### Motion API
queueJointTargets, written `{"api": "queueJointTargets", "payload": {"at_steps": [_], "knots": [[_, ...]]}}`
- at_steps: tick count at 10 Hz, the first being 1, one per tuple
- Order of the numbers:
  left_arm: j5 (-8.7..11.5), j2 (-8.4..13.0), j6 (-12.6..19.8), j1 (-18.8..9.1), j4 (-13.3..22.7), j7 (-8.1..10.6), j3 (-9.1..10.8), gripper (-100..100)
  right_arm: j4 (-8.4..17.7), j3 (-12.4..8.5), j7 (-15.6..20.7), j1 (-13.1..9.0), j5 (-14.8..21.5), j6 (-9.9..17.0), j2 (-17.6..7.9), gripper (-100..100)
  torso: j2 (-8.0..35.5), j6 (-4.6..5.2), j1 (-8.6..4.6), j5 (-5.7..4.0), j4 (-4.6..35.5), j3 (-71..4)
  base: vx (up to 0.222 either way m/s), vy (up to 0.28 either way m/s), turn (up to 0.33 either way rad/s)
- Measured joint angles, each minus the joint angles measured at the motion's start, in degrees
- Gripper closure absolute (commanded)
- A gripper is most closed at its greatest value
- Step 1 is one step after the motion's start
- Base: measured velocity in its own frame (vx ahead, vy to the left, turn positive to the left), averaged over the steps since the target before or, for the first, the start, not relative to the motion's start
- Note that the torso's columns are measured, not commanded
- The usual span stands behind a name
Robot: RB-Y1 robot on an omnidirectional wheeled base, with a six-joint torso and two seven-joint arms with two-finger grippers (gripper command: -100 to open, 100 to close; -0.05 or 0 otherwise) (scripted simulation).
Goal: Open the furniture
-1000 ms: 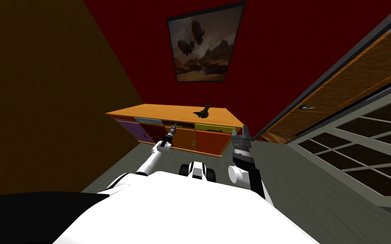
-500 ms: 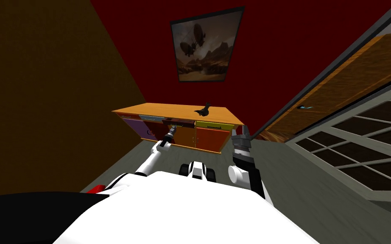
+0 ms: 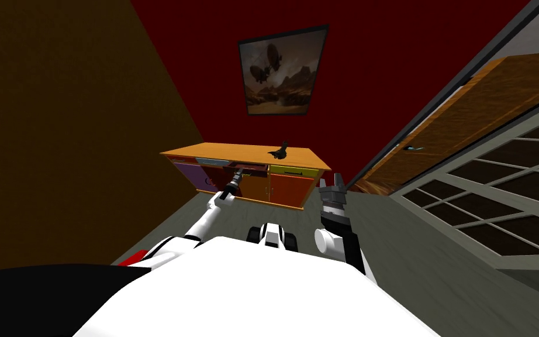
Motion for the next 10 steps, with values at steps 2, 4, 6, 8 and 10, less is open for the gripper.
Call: {"api": "queueJointTargets", "payload": {"at_steps": [2,4,6,8,10], "knots": [[0.4,1.2,2.2,-1.0,-1.2,0.96,0.0,-100,0.0,0.0,0.0,0.0,0.0,0.0,0.0,0,0.1,0.0,0.05,0.03,0.0,0.0,-0.038,-0.011,-0.021],[0.7,2.5,5.1,-1.8,-2.6,2.01,-0.16,-100,0.0,0.0,0.0,0.0,0.0,0.0,0.0,0,0.2,-0.01,-0.02,-0.09,0.2,0.1,-0.039,-0.006,-0.012],[0.8,2.4,5.3,-1.7,-2.5,2.11,-0.2,0,0.0,0.0,0.0,0.0,0.0,0.0,0.0,0,0.1,-0.02,-0.07,-0.06,0.1,0.1,0.0,0.0,0.0],[0.8,2.4,5.4,-1.7,-2.5,2.15,-0.22,0,0.0,0.0,0.0,0.0,0.0,0.0,0.0,0,0.1,-0.02,-0.04,-0.03,0.0,0.1,0.0,0.0,0.0],[0.8,2.4,5.4,-1.7,-2.5,2.18,-0.22,0,0.0,0.0,0.0,0.0,0.0,0.0,0.0,0,0.1,-0.02,-0.03,-0.01,0.0,0.1,0.0,0.0,0.0]]}}
